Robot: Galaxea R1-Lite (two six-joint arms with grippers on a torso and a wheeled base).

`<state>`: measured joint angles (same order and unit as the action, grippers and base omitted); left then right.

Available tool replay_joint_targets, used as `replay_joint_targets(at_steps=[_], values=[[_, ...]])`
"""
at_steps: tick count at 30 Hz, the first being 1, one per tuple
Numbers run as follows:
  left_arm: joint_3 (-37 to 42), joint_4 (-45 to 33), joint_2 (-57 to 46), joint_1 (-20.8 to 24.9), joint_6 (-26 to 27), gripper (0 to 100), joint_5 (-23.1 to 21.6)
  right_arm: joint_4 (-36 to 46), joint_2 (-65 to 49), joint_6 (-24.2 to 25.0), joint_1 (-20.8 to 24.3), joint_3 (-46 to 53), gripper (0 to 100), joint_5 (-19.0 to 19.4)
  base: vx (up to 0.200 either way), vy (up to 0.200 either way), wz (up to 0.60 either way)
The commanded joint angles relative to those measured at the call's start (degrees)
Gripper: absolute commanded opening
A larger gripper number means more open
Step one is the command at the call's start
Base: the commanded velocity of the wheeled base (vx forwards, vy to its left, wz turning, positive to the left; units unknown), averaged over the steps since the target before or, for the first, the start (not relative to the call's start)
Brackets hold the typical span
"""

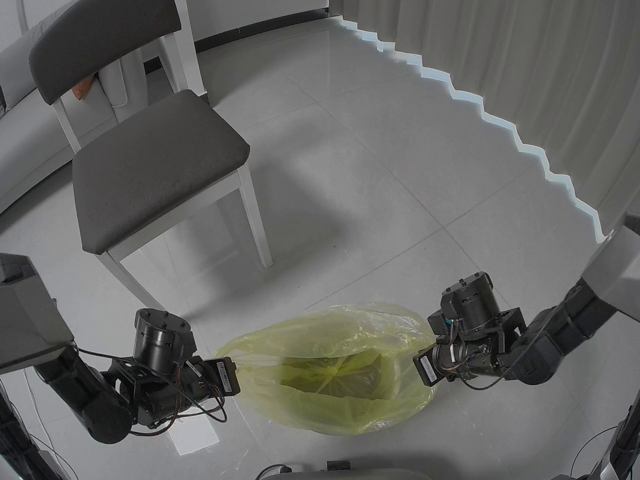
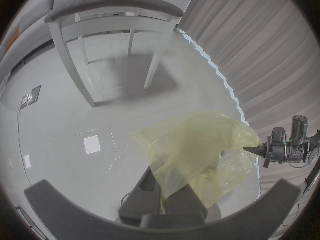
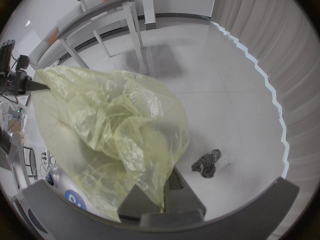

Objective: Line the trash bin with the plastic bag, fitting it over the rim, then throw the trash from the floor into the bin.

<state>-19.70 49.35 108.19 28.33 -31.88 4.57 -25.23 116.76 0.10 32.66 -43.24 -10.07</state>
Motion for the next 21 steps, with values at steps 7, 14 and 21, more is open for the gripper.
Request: replay_joint_targets(at_steps=[7, 14, 21], values=[[6.5, 0.3, -5.1, 3.0, -0.3, 0, -0.2, 2.1, -8.3, 0.9, 5.3, 9.1, 0, -0.7, 0.0, 0.0, 0.0], [6.5, 2.2, 1.3, 2.9, -0.7, 0, -0.2, 1.3, -1.5, 3.7, 7.6, 9.0, 0, -0.7, 0.0, 0.0, 0.0], [5.0, 12.2, 11.2, 2.6, -0.2, 0, -0.2, -9.1, 9.4, 3.3, 6.1, 8.2, 0, 0.0, 0.0, 0.0, 0.0]])
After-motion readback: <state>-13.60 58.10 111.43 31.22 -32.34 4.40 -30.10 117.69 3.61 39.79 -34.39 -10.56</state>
